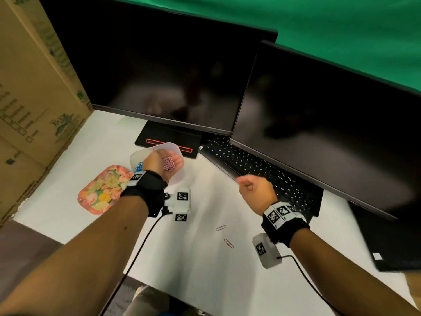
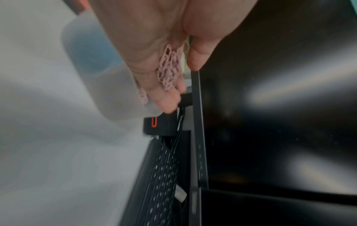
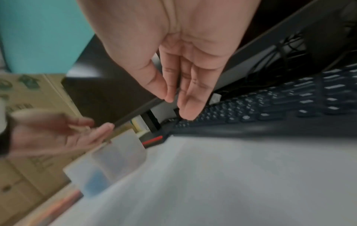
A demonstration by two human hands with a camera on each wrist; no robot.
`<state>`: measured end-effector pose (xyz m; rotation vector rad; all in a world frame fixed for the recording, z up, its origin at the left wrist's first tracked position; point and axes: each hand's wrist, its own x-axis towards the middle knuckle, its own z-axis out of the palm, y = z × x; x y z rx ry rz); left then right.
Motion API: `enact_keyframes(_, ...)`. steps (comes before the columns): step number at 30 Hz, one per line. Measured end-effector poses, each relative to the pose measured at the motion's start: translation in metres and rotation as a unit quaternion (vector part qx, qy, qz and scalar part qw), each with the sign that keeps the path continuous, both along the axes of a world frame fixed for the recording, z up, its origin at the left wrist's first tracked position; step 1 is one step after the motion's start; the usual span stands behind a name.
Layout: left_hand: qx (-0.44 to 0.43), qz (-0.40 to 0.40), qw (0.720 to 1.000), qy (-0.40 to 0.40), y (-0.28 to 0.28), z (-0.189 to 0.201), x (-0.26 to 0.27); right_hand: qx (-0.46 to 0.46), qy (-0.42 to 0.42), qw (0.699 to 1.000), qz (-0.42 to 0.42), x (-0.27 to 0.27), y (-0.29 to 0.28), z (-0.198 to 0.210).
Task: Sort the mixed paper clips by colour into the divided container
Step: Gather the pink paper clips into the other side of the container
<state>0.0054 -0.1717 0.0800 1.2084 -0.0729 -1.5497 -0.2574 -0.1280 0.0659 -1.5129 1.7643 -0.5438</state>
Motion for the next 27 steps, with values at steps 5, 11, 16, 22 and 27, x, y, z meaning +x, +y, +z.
enact_keyframes(5,0.061,-0.014,0.995,-0.083,-0.027,-0.008,0.012,0.095,0.125,0.983,0.097,-0.009,0.028,-0.034)
enact_keyframes(11,-0.052,-0.082,0.925,-0.368,-0.012,-0.002,-0.015,0.089,0.236,0.936,0.247,0.002,0.049,-0.049)
enact_keyframes(16,-0.182,-0.399,0.708,-0.553,0.059,-0.047,-0.071,0.085,0.229,0.939,0.241,0.007,0.080,-0.060)
enact_keyframes(22,-0.120,-0.567,0.522,-0.626,0.092,-0.091,-0.109,0.081,0.205,0.952,0.214,0.013,0.096,-0.062)
enact_keyframes(27,-0.098,-0.587,0.448,-0.667,0.087,-0.098,-0.114,0.112,0.218,0.947,0.206,0.013,0.097,-0.062)
